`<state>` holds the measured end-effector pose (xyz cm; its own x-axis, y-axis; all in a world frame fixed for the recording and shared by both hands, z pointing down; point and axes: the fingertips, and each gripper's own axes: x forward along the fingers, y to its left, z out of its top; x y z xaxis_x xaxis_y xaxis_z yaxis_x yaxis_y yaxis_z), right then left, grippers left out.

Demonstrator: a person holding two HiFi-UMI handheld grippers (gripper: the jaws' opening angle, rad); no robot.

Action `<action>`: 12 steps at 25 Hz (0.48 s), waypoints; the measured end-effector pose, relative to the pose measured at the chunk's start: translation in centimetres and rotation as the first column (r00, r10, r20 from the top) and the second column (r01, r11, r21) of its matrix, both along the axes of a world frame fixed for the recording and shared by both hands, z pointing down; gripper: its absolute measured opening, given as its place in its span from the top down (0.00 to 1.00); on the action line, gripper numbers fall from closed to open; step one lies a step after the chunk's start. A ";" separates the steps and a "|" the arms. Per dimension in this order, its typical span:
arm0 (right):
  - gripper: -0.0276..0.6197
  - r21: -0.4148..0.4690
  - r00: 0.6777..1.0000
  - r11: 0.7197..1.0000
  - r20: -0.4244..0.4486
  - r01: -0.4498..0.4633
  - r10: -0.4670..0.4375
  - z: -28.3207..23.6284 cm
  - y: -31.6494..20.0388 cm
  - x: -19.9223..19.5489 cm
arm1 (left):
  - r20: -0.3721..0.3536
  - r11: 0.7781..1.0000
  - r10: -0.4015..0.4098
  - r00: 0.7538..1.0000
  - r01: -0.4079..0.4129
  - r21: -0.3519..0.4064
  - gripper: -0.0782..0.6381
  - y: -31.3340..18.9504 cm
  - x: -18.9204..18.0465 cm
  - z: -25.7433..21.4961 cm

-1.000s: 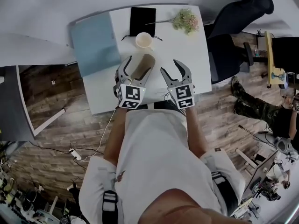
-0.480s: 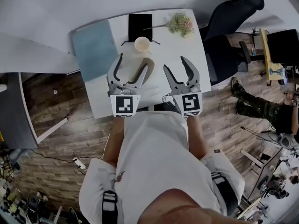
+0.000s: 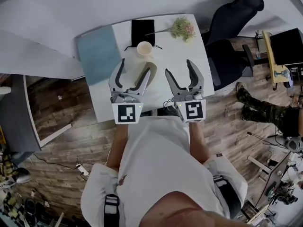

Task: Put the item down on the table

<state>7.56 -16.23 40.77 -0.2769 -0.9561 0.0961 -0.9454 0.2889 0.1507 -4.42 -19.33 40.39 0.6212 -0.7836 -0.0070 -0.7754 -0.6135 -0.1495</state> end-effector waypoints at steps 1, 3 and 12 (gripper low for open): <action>0.48 -0.003 1.000 1.000 -0.003 0.001 -0.001 -0.1 0.2 0.0 | -0.001 1.000 -0.002 1.000 0.002 -0.006 0.41 0.1 0.0 0.0; 0.48 -0.007 1.000 1.000 -0.008 0.005 -0.005 -0.1 0.4 0.1 | 0.002 1.000 -0.006 1.000 0.006 -0.011 0.42 0.3 0.0 0.0; 0.49 -0.008 1.000 1.000 -0.010 0.011 -0.011 -0.5 1.1 0.2 | 0.007 1.000 -0.006 1.000 0.006 -0.009 0.43 1.2 0.3 0.1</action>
<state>7.74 -15.09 40.29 -0.2862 -0.9523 0.1060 -0.9407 0.3003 0.1576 -4.11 -18.18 40.47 0.6167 -0.7872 0.0043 -0.7780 -0.6104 -0.1490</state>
